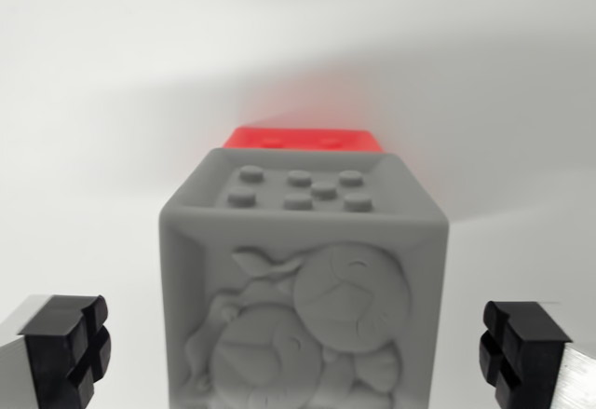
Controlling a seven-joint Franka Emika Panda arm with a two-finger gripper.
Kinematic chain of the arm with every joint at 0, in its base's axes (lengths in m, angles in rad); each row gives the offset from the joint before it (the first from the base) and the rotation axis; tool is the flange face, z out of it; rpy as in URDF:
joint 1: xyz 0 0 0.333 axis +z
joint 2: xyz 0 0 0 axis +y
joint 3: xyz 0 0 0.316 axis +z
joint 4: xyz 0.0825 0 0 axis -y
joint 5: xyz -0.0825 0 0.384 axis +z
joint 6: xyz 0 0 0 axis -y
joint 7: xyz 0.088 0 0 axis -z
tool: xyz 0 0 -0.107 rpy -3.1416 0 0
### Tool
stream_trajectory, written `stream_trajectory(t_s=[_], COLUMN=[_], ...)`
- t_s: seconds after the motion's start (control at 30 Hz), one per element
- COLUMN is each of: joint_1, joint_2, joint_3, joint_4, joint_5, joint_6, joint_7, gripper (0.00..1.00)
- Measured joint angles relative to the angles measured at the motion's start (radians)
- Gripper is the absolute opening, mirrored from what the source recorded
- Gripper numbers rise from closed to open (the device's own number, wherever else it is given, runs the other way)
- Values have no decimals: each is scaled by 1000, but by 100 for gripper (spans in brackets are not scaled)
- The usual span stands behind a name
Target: Destack cube
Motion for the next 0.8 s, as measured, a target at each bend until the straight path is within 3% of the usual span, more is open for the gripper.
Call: stream_trajectory(t_s=[0.43, 0.47, 0.8], joint_1=[0, 0, 0], joint_2=[54, 55, 56], joint_3=[0, 0, 0], joint_4=[6, 7, 7], joint_5=[0, 0, 0], joint_6=[48, 49, 50], joint_7=[0, 0, 0], gripper=[100, 0, 0])
